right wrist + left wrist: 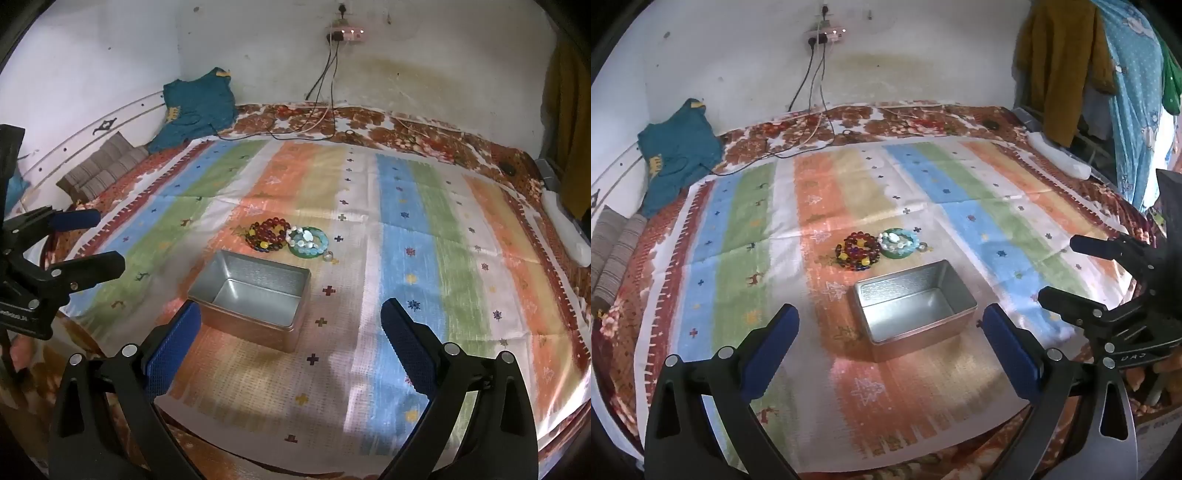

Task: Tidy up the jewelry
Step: 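Move both tools toward the bracelets beside the silver tin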

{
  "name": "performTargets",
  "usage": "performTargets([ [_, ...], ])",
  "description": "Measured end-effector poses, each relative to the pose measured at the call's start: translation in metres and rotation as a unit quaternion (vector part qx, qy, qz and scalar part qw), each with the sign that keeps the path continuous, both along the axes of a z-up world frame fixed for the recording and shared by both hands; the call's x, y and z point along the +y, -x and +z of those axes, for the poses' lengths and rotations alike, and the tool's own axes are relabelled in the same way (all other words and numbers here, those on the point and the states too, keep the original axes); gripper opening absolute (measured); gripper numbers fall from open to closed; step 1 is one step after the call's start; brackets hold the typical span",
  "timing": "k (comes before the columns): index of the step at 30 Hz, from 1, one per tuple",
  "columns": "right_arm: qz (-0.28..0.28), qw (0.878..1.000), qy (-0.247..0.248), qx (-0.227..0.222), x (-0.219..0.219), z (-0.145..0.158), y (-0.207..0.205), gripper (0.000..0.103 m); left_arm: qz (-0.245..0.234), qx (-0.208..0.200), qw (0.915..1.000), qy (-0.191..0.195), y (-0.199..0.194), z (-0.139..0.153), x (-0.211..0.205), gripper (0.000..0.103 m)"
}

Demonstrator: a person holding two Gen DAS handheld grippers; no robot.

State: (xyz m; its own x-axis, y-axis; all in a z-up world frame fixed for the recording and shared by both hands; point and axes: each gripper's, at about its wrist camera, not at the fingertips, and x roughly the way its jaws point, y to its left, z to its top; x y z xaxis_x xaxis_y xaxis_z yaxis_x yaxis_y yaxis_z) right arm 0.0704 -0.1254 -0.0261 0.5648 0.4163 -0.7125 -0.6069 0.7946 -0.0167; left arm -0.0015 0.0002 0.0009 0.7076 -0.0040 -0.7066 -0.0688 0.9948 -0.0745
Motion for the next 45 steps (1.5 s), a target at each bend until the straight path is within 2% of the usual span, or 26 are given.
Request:
performTargets([
  [3, -0.005, 1.000, 0.001, -0.004, -0.001, 0.001, 0.001, 0.099, 0.012, 0.003, 0.9999, -0.011, 0.000, 0.000, -0.002, 0.097],
  [14, -0.005, 1.000, 0.001, -0.004, -0.001, -0.001, -0.001, 0.099, 0.025, 0.004, 0.9997, -0.001, -0.003, -0.001, 0.007, 0.097],
  [21, -0.002, 1.000, 0.002, 0.000, -0.002, -0.006, 0.000, 0.099, 0.031, 0.009, 0.9994, -0.012, -0.004, 0.001, 0.002, 0.097],
  [24, -0.002, 1.000, 0.005, 0.001, -0.001, -0.006, 0.000, 0.099, 0.030, 0.002, 0.9996, -0.003, -0.002, -0.001, 0.007, 0.097],
  [45, -0.011, 1.000, 0.015, 0.013, 0.003, -0.009, -0.004, 0.099, 0.044, 0.026, 0.9987, 0.002, -0.007, -0.008, 0.015, 0.097],
])
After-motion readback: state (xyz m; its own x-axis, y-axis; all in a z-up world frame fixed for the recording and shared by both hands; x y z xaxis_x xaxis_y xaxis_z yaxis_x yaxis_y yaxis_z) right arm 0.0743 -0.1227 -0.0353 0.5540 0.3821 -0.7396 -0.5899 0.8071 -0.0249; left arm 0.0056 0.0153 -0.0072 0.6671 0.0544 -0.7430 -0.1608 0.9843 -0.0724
